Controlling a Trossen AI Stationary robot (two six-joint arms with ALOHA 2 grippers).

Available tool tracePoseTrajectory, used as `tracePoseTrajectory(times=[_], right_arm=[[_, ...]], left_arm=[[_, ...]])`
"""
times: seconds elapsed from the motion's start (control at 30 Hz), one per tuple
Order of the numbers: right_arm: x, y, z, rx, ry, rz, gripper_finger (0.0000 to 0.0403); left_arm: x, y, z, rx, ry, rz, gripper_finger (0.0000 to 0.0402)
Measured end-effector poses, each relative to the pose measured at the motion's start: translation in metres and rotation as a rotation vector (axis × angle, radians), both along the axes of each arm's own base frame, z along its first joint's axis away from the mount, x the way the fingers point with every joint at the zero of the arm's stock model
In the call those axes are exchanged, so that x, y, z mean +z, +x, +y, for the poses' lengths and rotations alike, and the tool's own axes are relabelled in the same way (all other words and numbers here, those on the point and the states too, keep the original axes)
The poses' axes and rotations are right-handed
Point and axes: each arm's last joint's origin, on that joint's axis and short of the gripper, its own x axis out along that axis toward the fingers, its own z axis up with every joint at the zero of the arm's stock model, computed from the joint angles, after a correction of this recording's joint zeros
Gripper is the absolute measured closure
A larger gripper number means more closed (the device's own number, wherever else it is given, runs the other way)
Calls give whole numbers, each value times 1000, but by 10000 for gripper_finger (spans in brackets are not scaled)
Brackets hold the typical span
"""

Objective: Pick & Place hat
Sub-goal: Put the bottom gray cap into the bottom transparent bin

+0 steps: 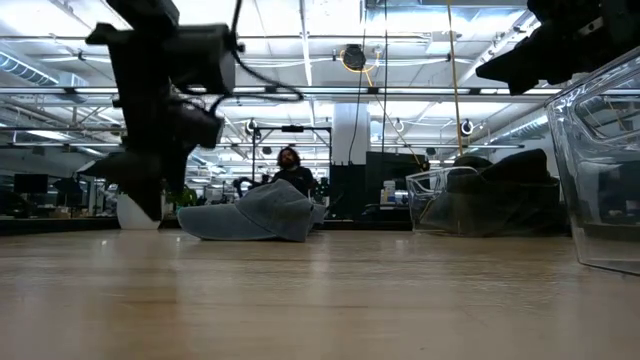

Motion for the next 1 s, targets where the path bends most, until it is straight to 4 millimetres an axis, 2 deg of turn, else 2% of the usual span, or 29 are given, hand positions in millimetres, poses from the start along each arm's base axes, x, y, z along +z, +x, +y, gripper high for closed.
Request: tracePoseTrajectory(times=[0.23,0.4,0.8,1.0], right_arm=[[0,0,1,31,5,0,403],[0,0,2,77,13,1,403],[1,0,2,76,13,-7,403],[1,0,2,76,13,-7,403]], left_arm=[[-32,7,4,-88,149,187,41],[-45,13,3,-129,180,219,41],[-49,16,4,-172,194,217,43],[-49,20,-1,-231,237,206,89]])
